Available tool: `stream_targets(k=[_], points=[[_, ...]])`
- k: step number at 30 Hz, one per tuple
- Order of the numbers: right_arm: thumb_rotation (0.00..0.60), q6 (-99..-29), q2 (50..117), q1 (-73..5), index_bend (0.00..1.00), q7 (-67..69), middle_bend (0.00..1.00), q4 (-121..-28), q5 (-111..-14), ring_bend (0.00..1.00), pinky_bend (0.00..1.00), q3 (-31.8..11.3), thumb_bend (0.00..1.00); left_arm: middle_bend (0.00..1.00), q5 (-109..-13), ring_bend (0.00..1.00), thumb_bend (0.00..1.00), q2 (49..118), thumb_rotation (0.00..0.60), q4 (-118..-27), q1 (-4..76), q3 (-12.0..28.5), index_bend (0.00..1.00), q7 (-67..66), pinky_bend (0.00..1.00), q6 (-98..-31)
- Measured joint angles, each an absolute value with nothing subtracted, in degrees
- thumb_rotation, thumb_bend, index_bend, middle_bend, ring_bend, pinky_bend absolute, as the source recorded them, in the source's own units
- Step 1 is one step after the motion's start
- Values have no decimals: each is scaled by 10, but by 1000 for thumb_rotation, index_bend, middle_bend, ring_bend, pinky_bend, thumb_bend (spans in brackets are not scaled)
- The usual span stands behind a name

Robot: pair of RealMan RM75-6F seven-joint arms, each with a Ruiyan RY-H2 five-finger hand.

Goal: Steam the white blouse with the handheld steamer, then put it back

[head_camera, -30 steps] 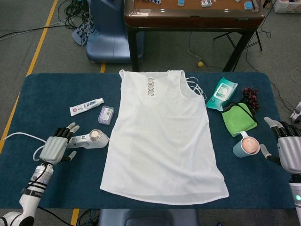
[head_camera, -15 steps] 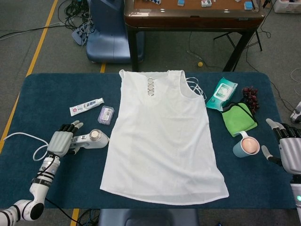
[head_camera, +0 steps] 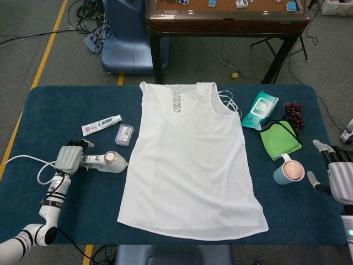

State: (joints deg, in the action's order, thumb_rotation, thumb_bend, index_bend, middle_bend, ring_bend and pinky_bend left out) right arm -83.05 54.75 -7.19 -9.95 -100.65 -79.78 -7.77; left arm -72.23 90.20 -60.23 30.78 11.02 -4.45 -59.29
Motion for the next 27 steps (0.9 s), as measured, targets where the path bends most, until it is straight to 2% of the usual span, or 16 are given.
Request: stream_targets(k=[9, 15, 21, 27], points=[[600, -827, 550, -71, 120, -94, 242, -1001, -791, 193, 225, -76, 322, 363, -748, 362, 246, 949, 600, -516, 329, 106, 423, -1, 288, -595], [600, -825, 551, -70, 120, -89, 242, -996, -785, 193, 225, -76, 322, 457, -763, 429, 246, 981, 600, -455, 341, 103, 534, 27, 407, -604], [600, -821, 551, -69, 120, -87, 242, -994, -780, 193, 225, -75, 322, 579, -778, 512, 246, 1010, 600, -399, 350, 97, 657, 74, 467, -610], [600, -814, 556, -71, 120, -86, 242, -993, -777, 193, 225, -73, 322, 630, -774, 551, 246, 1029, 600, -375, 355, 100, 701, 124, 521, -593]])
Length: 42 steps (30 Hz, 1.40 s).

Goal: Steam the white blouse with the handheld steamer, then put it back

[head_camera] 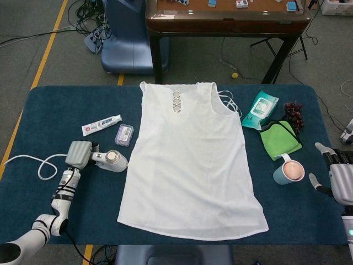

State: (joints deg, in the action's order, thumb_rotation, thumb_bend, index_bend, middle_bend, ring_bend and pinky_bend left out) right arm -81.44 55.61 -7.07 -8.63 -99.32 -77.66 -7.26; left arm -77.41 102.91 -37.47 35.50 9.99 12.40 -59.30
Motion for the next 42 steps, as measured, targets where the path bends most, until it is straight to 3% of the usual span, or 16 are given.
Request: stream_targets(k=[9, 25, 36, 42], points=[[600, -813, 556, -71, 120, -94, 242, -998, -773, 193, 225, -73, 322, 679, -756, 592, 246, 1034, 600, -372, 359, 115, 831, 201, 562, -563], [600, -800, 559, -84, 120, -104, 242, -1006, -779, 193, 225, -72, 322, 681, -759, 597, 246, 1000, 600, -428, 352, 128, 832, 256, 567, -589], [600, -778, 566, -101, 120, -80, 242, -1003, -826, 189, 225, -59, 326, 682, -782, 597, 246, 945, 600, -583, 351, 125, 829, 176, 567, -634], [600, -747, 577, -119, 126, -30, 242, -992, -888, 176, 225, -32, 441, 681, -795, 597, 246, 925, 600, -680, 361, 124, 829, 110, 567, -646]])
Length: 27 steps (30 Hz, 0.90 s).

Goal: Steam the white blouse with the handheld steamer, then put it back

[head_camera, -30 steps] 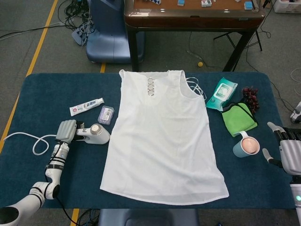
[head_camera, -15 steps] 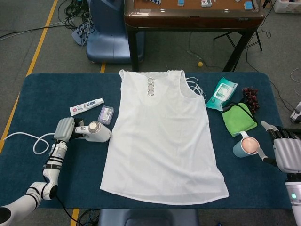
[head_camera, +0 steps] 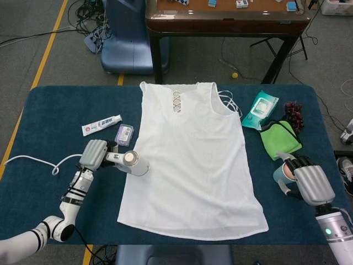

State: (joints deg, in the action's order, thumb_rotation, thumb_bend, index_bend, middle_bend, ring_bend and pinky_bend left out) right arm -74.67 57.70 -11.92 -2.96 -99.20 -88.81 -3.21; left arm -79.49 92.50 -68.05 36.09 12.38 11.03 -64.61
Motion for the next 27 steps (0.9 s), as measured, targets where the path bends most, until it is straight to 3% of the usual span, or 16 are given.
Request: stream_targets(k=[9, 11, 16, 18, 27], points=[[595, -690, 593, -152, 125, 16, 226, -985, -960, 114, 172, 13, 529, 682, -806, 596, 246, 944, 600, -724, 394, 122, 829, 40, 567, -638], [543, -675, 606, -161, 105, 27, 202, -979, -975, 82, 127, 24, 531, 682, -806, 597, 246, 953, 600, -723, 400, 121, 829, 34, 567, -634], [340, -640, 640, -186, 42, 42, 120, -964, -1002, 1, 17, 42, 511, 682, -806, 597, 246, 970, 600, -718, 414, 123, 829, 23, 567, -627], [292, -629, 657, -198, 21, 47, 107, -956, -1008, 0, 4, 44, 500, 682, -803, 597, 246, 975, 600, -715, 418, 125, 829, 21, 567, -625], [263, -586, 736, -240, 5, 66, 104, -900, -1016, 0, 0, 46, 482, 682, -792, 597, 246, 996, 600, -693, 430, 128, 829, 9, 567, -617]])
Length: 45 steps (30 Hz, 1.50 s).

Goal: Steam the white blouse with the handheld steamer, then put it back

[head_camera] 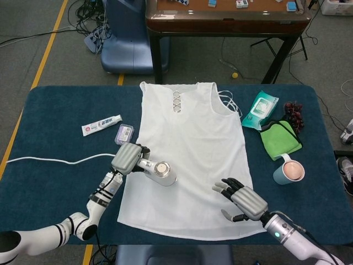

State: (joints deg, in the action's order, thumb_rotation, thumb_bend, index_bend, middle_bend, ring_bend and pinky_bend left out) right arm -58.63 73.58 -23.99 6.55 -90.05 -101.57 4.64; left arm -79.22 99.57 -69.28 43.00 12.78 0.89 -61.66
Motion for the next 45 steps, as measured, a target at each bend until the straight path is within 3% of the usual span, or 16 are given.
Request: stream_targets(k=[16, 45], points=[[268, -582, 830, -248, 5, 69, 102, -793, -1011, 0, 0, 81, 482, 682, -818, 597, 246, 1059, 600, -610, 450, 102, 830, 18, 567, -612], [286, -590, 843, -258, 5, 66, 102, -782, -995, 0, 0, 101, 481, 682, -828, 594, 246, 1133, 600, -368, 479, 98, 829, 123, 567, -599]])
